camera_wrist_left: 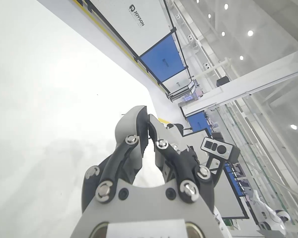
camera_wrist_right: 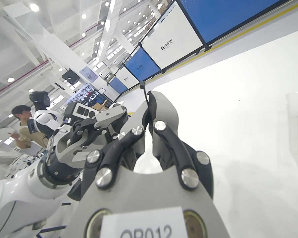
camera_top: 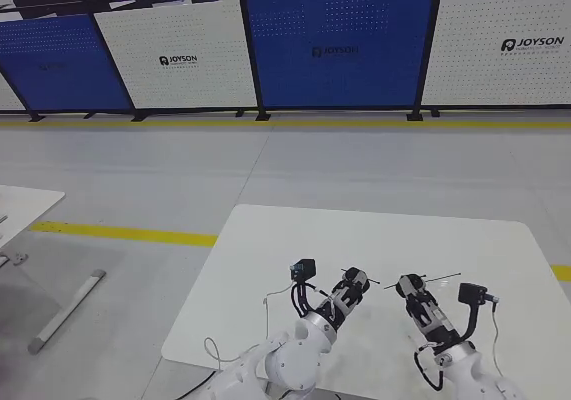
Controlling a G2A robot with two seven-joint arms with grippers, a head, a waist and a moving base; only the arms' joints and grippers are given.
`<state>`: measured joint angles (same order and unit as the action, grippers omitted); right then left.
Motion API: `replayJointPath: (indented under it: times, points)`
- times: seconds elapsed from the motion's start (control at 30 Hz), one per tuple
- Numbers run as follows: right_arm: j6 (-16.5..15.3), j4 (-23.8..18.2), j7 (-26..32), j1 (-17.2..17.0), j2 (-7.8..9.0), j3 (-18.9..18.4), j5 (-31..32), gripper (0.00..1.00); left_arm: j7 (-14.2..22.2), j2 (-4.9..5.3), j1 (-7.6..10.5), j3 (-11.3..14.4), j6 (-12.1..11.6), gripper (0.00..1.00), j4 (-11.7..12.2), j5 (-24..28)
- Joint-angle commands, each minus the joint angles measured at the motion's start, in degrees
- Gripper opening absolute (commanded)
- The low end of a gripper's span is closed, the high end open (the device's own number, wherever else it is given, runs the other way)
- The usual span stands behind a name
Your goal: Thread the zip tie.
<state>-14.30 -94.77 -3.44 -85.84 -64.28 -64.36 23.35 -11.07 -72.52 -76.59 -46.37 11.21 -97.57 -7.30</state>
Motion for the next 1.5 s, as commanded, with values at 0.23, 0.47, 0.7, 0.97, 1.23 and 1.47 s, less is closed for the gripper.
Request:
replayJointPath:
  times: [0.23,0.47,0.7,0.97,1.23,1.47]
  points:
    - [0.8,1.2,-1.1,1.2,-1.11,1.6,-1.1,0.00,0.0,0.00,0.00,0.0,0.0,0.00,0.0,0.0]
    - [0.8,1.2,-1.1,1.2,-1.11,1.6,-1.1,0.00,0.0,0.00,0.00,0.0,0.0,0.00,0.0,0.0]
    - [1.1,1.0,-1.1,1.1,-1.51,0.9,-2.1,0.00,0.0,0.00,0.00,0.0,0.0,0.00,0.0,0.0]
    - [1.5,1.0,-0.2,1.2,-1.97,0.7,-1.8,0.00,0.0,0.00,0.00,0.0,0.0,0.00,0.0,0.0]
    - [1.7,1.1,-0.2,1.4,-2.52,0.8,-1.3,0.00,0.0,0.00,0.00,0.0,0.0,0.00,0.0,0.0]
    - [2.3,0.5,0.1,0.8,-2.76,0.3,0.0,0.00,0.0,0.00,0.00,0.0,0.0,0.00,0.0,0.0]
